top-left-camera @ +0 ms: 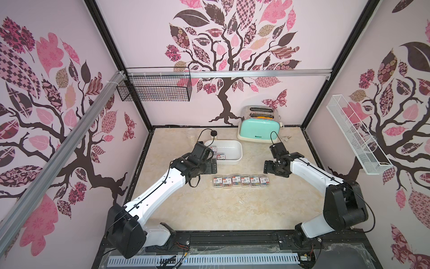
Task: Take the paper clips out of the storage box
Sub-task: Adjust the boxed paper clips at the center of the board, then pick up the boxed paper clips from the storage box.
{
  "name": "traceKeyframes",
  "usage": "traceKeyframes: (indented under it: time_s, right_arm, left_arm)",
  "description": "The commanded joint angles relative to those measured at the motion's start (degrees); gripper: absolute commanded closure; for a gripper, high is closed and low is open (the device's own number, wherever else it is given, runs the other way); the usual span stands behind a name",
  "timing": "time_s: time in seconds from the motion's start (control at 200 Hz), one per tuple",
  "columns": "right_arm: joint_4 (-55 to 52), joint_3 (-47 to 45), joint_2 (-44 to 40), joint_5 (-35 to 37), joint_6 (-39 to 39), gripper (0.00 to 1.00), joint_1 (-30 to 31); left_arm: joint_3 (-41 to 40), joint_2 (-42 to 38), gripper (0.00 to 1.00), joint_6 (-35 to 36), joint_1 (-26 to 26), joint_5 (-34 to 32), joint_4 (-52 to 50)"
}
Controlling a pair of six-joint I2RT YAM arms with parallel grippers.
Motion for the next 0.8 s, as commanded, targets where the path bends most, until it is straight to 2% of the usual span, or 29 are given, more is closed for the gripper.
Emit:
traceKeyframes:
  time_s: [0.0, 0.07, 0.19, 0.59, 0.795]
  right_arm:
    - [-0.74, 2.12, -2.40, -2.44, -1.16, 0.11, 0.56]
    - [-0.86, 2.43, -2.85, -2.86, -1.04, 0.05, 1.18]
    - [-0.60, 3.16, -3.84, -3.62, -0.87, 0.01, 2.44]
    - [-3.25, 7.63, -5.54, -4.87, -1.37, 0.01, 7.06]
    - [-4.43, 8.71, -7.63, -5.99, -1.82, 0.00, 8.39]
  left_arm:
    - [3.44, 2.80, 0.02, 1.66, -0.13, -1.09, 0.28]
    - [5.14, 5.10, 0.02, 2.24, 0.05, -1.19, 1.13]
    - [9.63, 11.09, 0.05, 3.02, 0.70, -1.26, 0.60]
    - [22.68, 30.33, 0.06, 3.82, 3.14, -0.19, 0.06]
    - [29.43, 36.86, 0.09, 4.01, 4.58, -0.88, -1.06]
